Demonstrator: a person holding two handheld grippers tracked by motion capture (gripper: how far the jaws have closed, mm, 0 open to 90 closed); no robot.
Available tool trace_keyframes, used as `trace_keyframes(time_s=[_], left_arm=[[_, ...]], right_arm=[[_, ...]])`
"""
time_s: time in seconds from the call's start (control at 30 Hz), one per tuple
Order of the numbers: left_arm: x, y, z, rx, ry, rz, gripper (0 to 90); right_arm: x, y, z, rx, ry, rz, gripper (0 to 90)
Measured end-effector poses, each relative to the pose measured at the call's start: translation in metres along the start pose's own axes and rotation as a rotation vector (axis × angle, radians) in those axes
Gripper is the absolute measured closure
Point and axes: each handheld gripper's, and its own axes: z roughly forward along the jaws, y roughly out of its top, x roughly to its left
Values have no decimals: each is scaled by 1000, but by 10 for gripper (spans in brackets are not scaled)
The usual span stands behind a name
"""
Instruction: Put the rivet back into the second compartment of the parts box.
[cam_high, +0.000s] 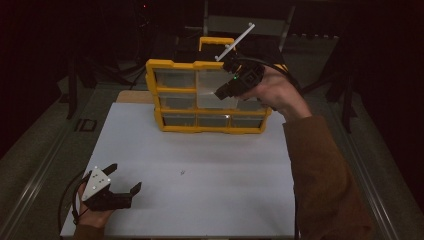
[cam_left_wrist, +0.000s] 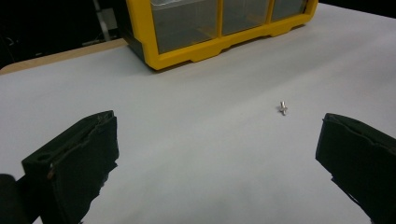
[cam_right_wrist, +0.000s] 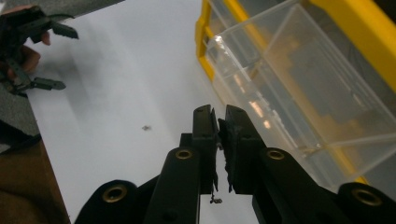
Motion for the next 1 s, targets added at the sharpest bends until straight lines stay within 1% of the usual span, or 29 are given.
trace_keyframes(time_s=[0.1,0.13,0.33,0.43,0.47,0.5,0.53,0.73,0.83,0.9,0.93,0.97,1.0], left_arm=[[0,0,0,1,-1,-2,0],[0,0,0,0,0,-3,0],[0,0,0,-2,1,-1,0],[0,0,0,0,0,-1,0],[0,0,0,0,0,-1,0],[0,0,0,-1,0,-1,0],[0,0,0,-1,0,-1,0],[0,0,0,-1,0,-1,0],[0,0,0,-2,0,-1,0],[0,0,0,-1,-1,-2,0],[0,0,0,-1,-1,-2,0],[0,0,0,-2,-1,-1,0],[0,0,-1,-1,-1,0,0]], right_arm=[[-3,1,-1,-4,-8,15,834],[-8,2,-1,-8,-20,43,834],[-19,4,-1,-15,-52,108,834],[-24,5,-2,-22,-77,145,834],[-24,5,-2,-22,-77,145,834],[-26,5,-2,-25,-79,156,834],[-30,5,-3,-24,-92,180,834],[-41,3,-2,-30,-113,234,834],[-46,1,-3,-47,-128,264,833],[-48,0,-3,-51,-127,270,831],[-50,-1,-3,-58,-131,279,804],[-50,-1,-3,-66,-131,280,730],[-52,-2,-4,-91,-108,291,573]])
